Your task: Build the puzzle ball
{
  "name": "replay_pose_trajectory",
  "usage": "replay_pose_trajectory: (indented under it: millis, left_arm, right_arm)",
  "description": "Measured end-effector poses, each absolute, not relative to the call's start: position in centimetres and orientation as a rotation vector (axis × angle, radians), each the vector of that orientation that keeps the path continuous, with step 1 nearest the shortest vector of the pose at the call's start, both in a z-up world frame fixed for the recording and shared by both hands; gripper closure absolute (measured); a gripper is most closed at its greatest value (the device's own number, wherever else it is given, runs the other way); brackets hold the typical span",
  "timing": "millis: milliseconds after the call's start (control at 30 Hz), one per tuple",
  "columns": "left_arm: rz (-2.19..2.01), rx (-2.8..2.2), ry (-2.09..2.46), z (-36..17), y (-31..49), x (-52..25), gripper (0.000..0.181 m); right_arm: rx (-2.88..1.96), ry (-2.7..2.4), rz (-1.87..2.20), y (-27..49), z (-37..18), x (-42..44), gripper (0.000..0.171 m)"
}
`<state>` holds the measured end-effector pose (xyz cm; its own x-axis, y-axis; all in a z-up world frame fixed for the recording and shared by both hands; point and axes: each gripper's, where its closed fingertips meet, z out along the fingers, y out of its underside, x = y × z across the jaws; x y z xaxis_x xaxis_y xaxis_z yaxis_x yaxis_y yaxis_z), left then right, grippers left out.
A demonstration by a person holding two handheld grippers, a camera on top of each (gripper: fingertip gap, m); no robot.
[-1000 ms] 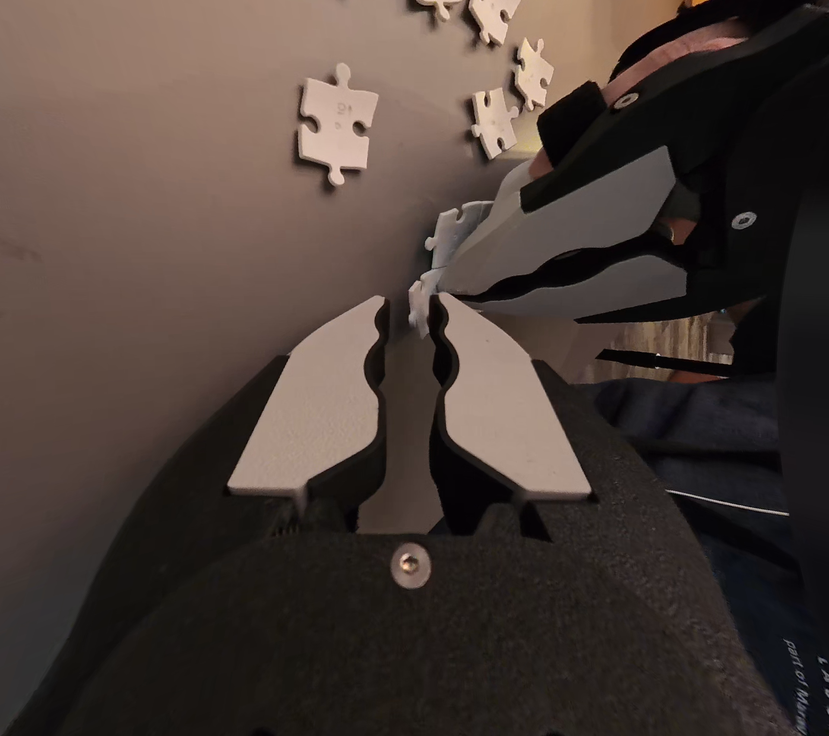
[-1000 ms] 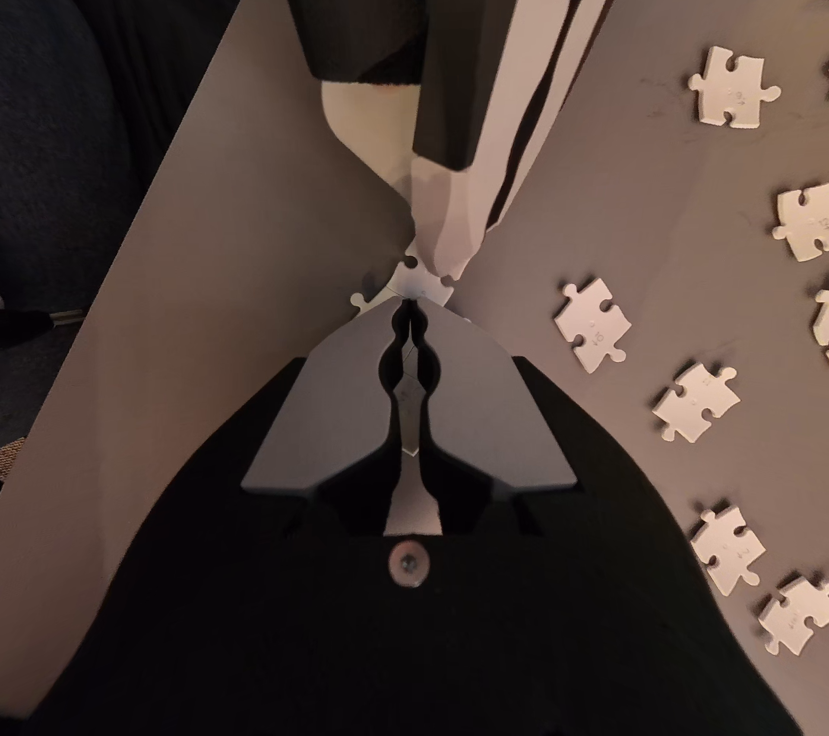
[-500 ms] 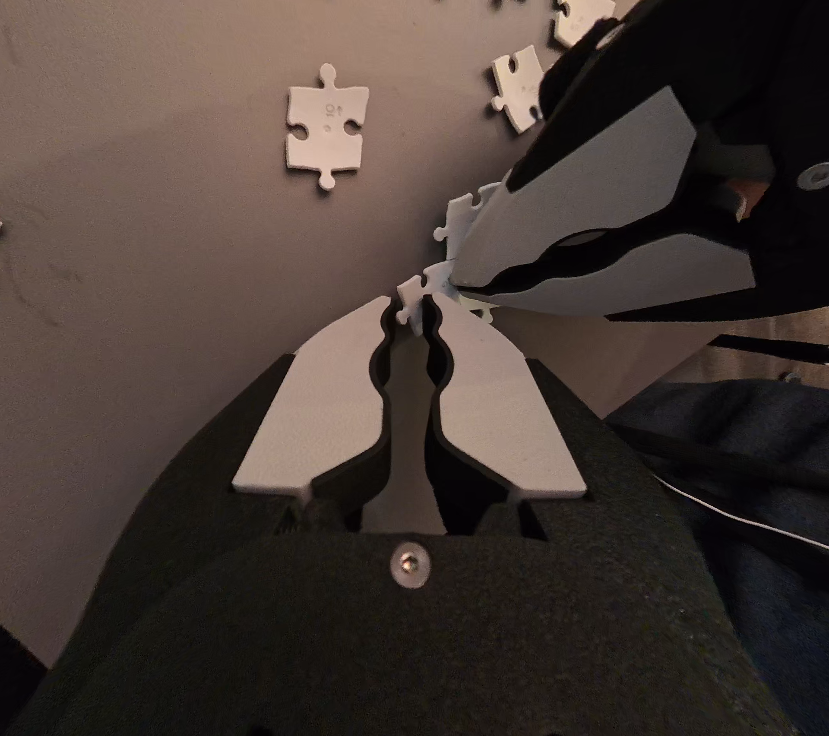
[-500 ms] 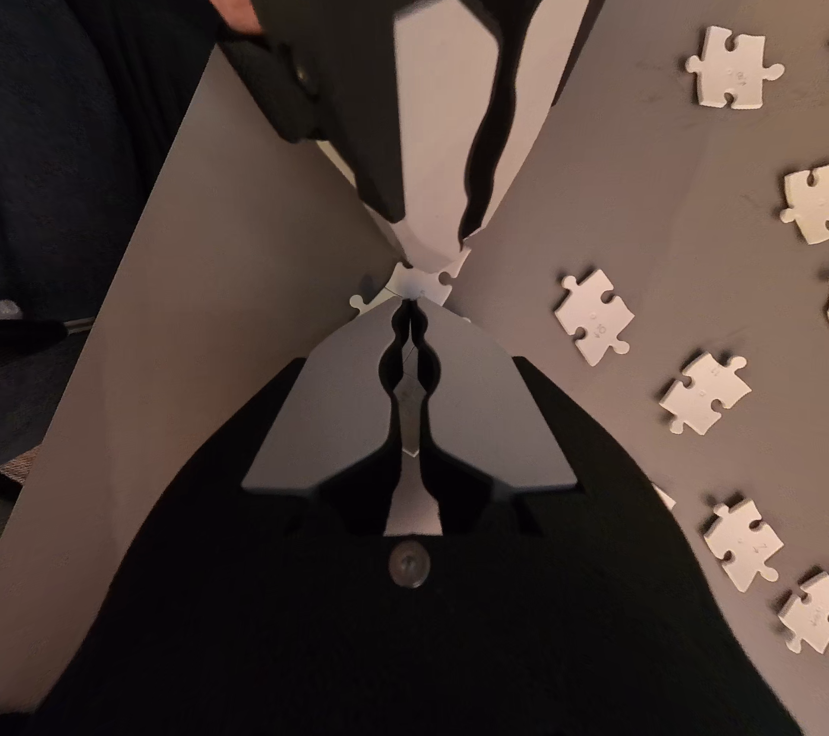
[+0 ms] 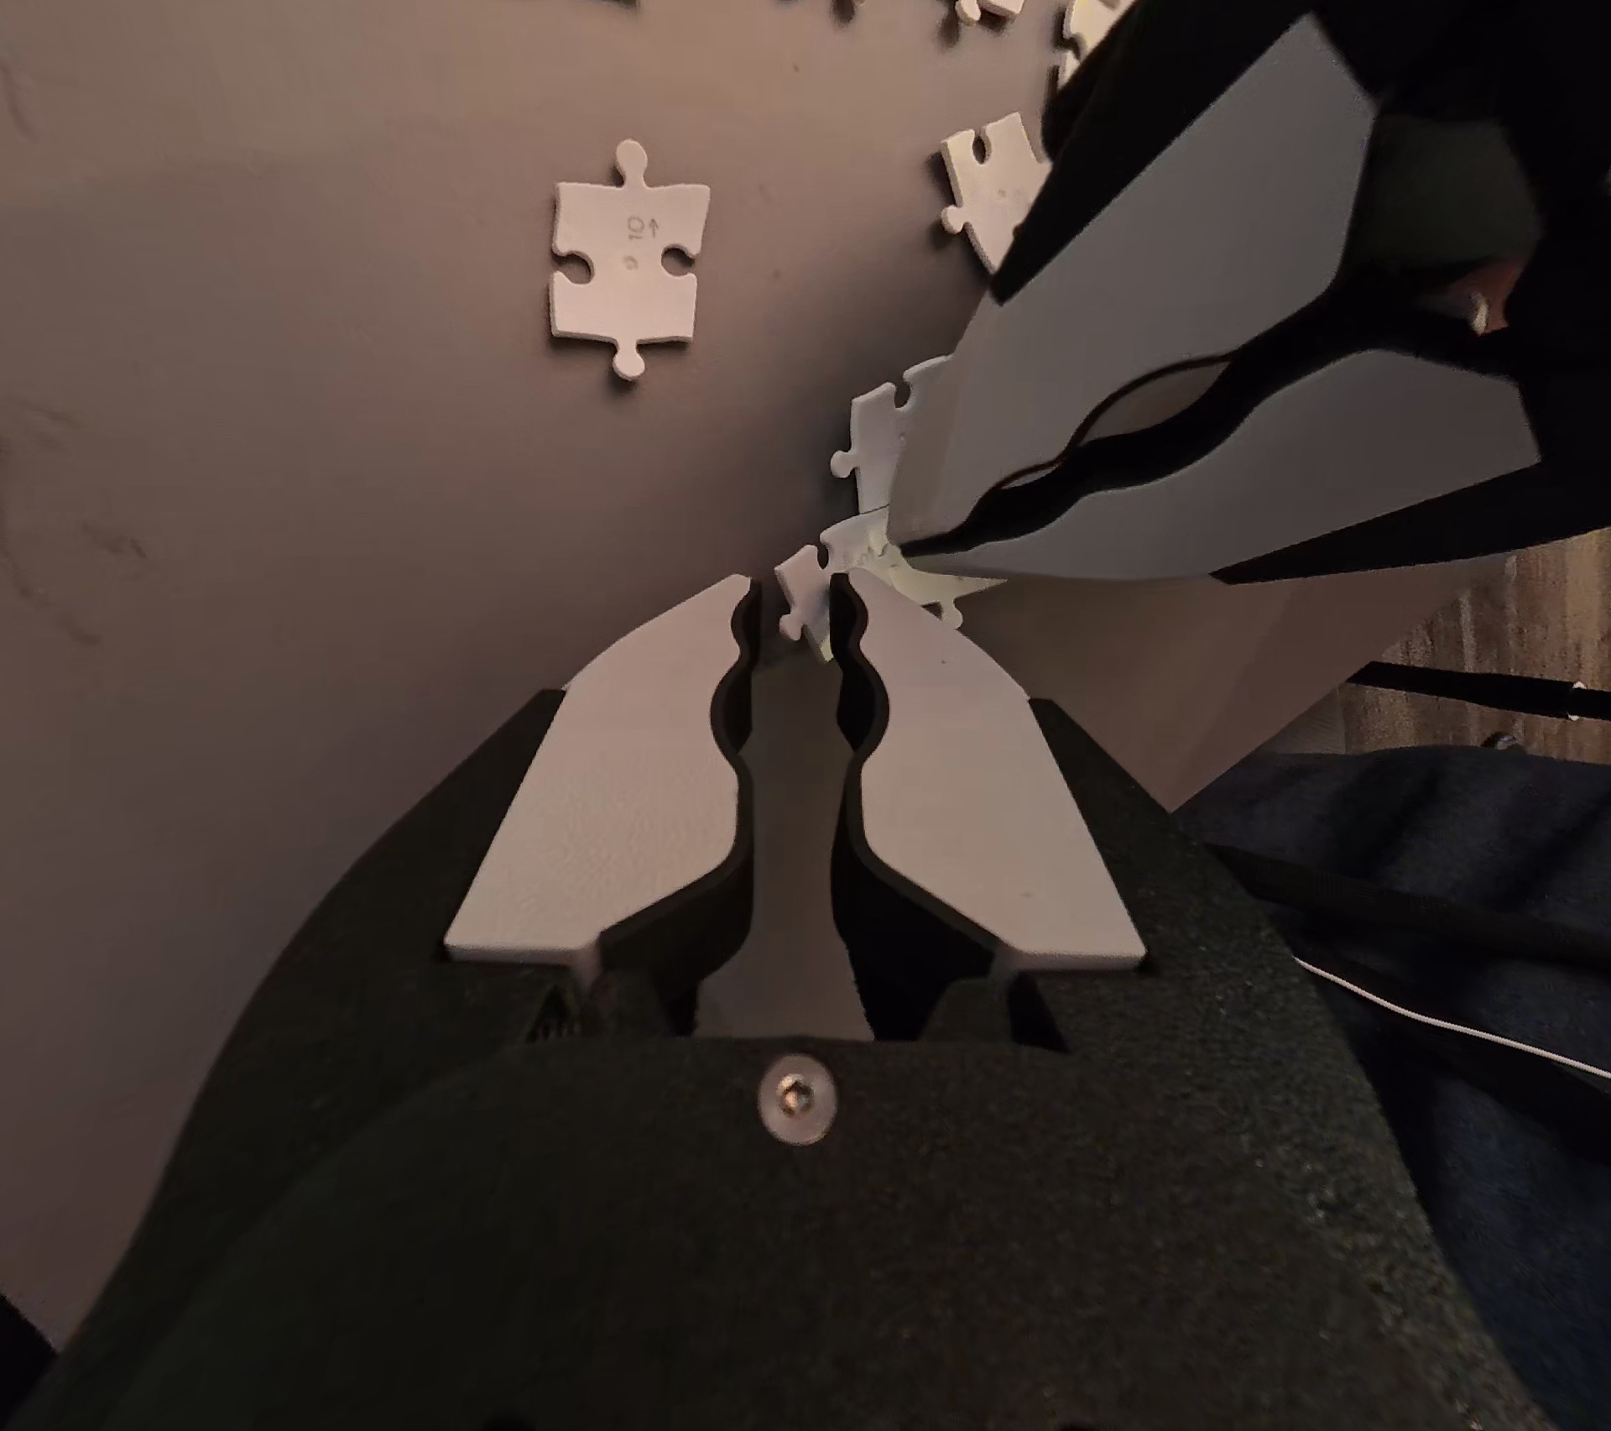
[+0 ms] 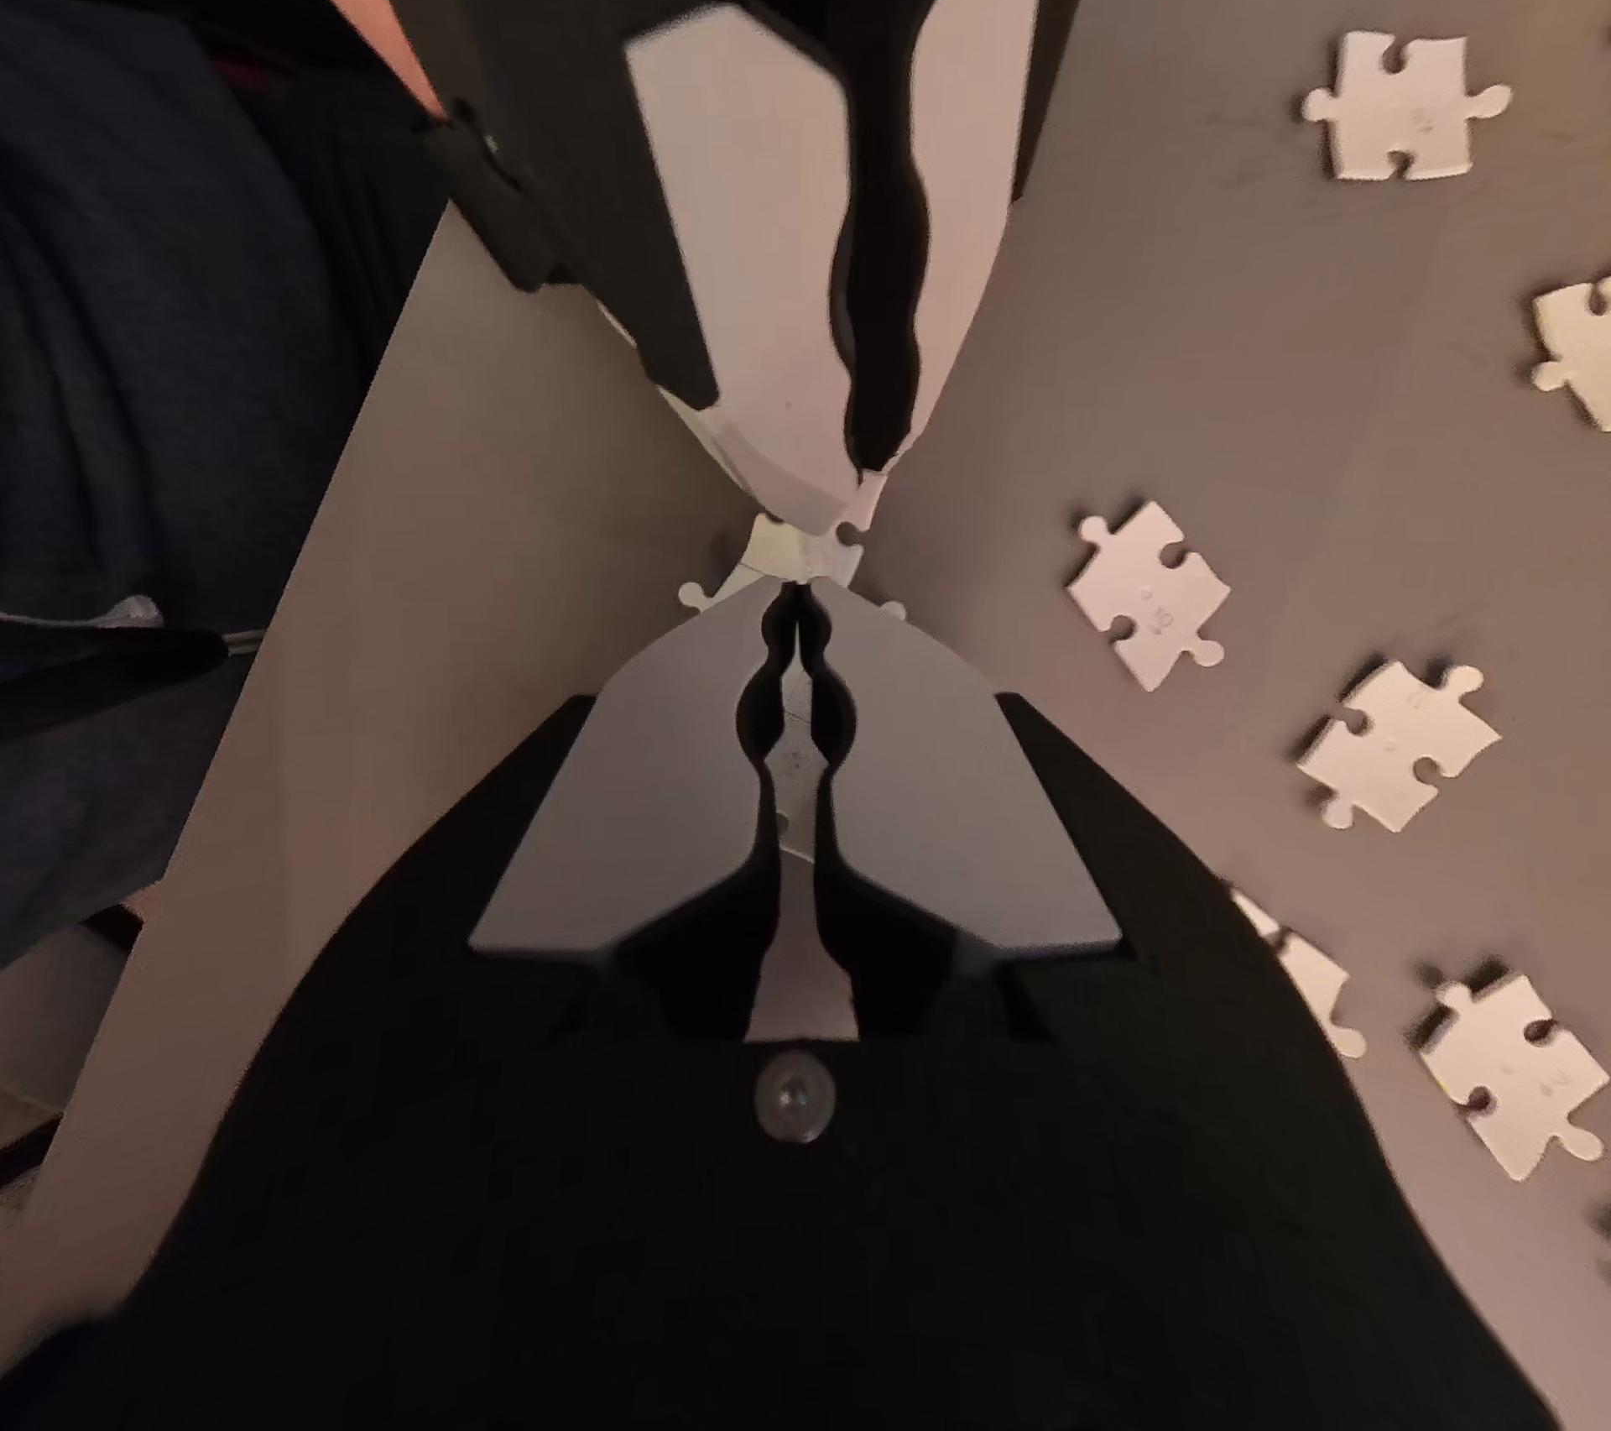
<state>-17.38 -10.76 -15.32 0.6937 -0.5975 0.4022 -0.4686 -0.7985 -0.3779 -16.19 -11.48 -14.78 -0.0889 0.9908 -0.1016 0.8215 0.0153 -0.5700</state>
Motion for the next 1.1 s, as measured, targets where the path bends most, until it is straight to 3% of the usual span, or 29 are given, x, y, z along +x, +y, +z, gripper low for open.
replay_pose_trajectory:
  millis: [1100]
  left_arm:
    - [-0.762,-2.638,0.854,-15.39,-10.66,-17.49,0.171]
  right_arm:
    - [-1.877,-1.99,0.68,-11.72,-15.55,-16.36,0.17]
